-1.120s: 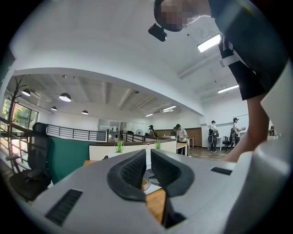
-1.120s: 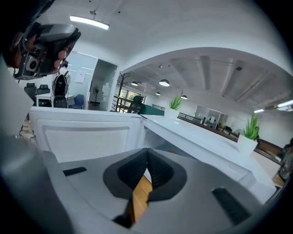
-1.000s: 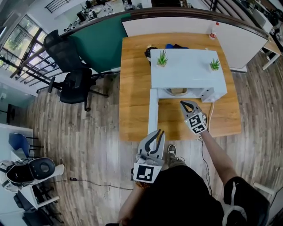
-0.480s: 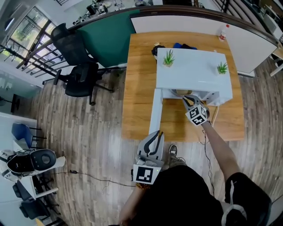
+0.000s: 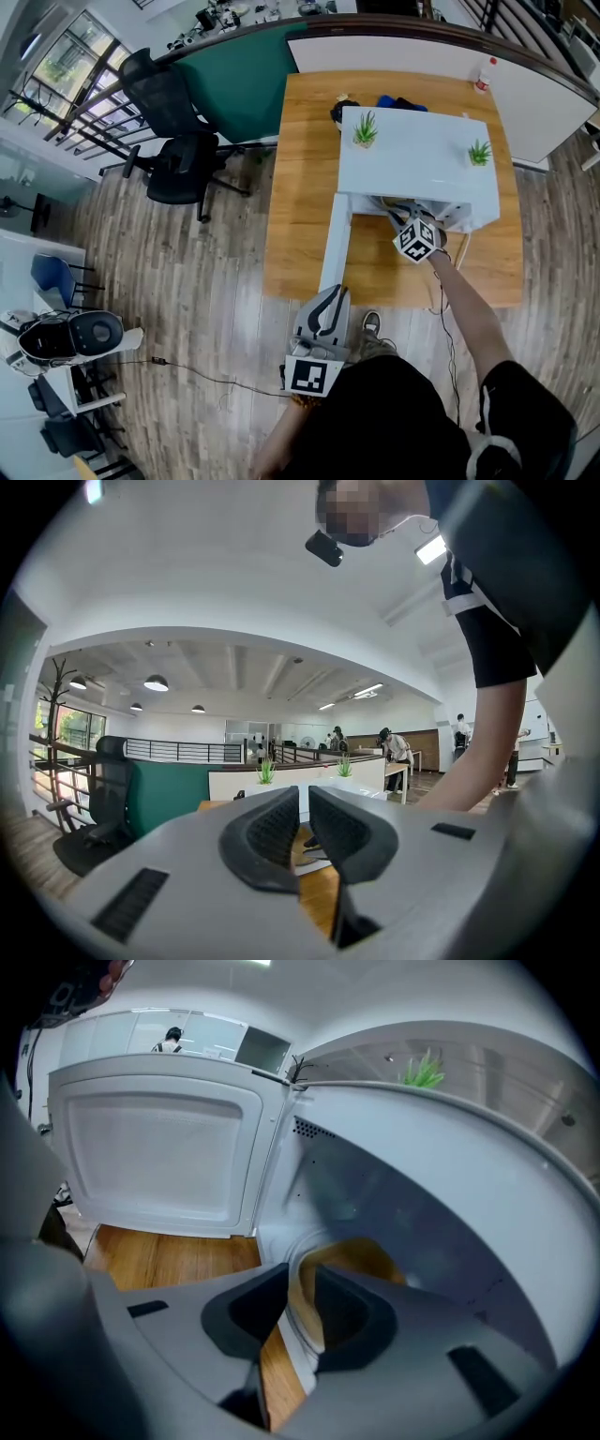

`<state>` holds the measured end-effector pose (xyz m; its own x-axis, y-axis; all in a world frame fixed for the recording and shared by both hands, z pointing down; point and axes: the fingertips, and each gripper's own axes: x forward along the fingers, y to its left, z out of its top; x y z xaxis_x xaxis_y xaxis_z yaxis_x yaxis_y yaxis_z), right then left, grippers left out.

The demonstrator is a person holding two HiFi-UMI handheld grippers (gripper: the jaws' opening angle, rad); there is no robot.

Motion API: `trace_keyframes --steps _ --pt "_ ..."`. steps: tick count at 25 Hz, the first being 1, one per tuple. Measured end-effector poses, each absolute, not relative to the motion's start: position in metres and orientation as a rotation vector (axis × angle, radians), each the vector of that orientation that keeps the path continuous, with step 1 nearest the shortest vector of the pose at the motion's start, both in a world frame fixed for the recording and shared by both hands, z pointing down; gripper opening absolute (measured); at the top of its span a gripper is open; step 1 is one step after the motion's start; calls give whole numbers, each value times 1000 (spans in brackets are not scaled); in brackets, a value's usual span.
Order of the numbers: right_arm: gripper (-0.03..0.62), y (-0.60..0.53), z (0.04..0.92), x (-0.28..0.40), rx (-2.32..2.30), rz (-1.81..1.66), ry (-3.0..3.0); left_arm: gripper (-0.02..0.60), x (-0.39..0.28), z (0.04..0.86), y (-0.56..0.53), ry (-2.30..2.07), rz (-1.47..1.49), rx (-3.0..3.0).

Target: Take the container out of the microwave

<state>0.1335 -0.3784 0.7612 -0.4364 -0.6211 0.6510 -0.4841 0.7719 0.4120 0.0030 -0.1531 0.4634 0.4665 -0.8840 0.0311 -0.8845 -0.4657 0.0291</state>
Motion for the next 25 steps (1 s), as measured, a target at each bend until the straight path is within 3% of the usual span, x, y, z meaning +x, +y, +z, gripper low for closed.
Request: trace_keyframes --steps 16,25 --pt "107 -390 798 136 743 -223 -1982 48 1 466 -148 -1629 -1 2622" --pt "41 -394 795 134 744 -214 -1973 48 4 469 -146 -1616 2 2623"
